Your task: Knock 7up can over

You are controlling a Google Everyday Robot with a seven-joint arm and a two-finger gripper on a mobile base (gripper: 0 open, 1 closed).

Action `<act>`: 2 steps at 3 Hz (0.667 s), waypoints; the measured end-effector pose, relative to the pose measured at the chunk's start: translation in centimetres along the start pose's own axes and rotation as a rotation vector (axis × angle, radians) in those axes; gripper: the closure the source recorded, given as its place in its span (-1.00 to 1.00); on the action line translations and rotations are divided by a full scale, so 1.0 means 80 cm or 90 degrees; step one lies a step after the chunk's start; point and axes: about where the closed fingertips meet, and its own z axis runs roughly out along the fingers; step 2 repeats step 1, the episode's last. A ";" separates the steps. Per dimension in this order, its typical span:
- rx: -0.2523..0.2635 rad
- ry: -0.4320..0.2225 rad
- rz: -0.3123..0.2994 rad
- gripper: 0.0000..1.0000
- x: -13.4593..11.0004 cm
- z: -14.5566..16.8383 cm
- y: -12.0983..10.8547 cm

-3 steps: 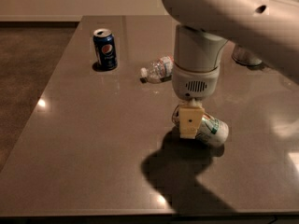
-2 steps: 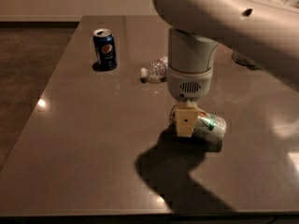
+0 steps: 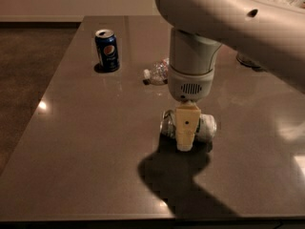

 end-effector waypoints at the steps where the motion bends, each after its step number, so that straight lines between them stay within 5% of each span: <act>1: 0.000 0.000 0.000 -1.00 0.000 0.000 0.000; 2: 0.000 0.000 0.000 -1.00 0.000 0.000 0.000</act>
Offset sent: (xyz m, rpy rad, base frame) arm 0.0000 0.0000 0.0000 0.0000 0.0000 0.0000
